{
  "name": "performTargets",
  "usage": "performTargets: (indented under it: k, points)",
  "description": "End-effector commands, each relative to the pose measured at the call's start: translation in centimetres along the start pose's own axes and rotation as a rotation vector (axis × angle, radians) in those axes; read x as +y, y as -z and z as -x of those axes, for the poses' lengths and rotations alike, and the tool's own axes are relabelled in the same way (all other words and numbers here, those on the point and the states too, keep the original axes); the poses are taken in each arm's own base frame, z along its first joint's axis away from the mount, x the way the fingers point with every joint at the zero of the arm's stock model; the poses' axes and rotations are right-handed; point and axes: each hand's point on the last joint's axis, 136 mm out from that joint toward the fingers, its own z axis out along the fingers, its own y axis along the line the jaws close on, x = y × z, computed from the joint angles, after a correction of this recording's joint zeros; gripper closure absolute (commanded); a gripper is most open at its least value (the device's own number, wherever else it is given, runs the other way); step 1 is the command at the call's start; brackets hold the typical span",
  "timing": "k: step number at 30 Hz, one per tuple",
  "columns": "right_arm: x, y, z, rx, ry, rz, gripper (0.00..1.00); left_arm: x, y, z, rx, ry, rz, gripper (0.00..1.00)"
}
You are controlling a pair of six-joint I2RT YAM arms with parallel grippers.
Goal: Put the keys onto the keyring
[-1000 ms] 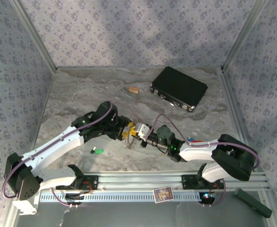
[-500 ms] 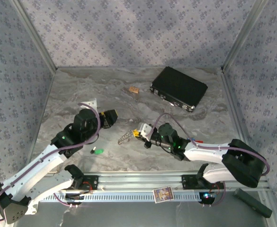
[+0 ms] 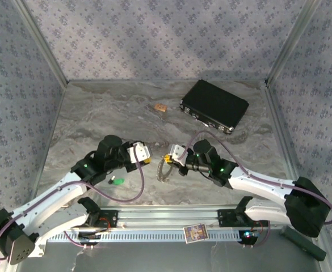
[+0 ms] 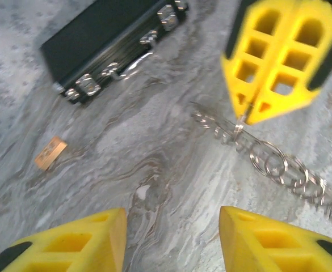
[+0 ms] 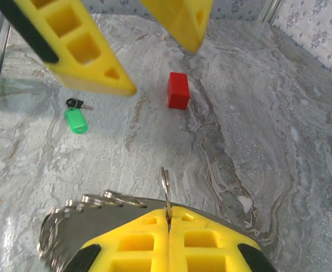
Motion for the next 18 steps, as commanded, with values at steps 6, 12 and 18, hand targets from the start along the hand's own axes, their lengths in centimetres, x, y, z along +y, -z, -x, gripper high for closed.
performTargets:
  k: [6, 12, 18]
  points:
    - [0.5, 1.1, 1.6, 0.013, 0.033, 0.06, 1.0, -2.8, -1.6, 3.1, -0.162, -0.078, -0.206, 0.62]
    - [1.0, 1.2, 1.8, 0.02, 0.051, 0.085, 1.0, -2.8, -2.3, 3.1, -0.179, -0.037, -0.206, 0.65]
    - [0.9, 1.2, 2.6, 0.01, 0.063, 0.088, 1.0, -3.8, -2.5, 3.0, -0.178, -0.023, -0.26, 0.67]
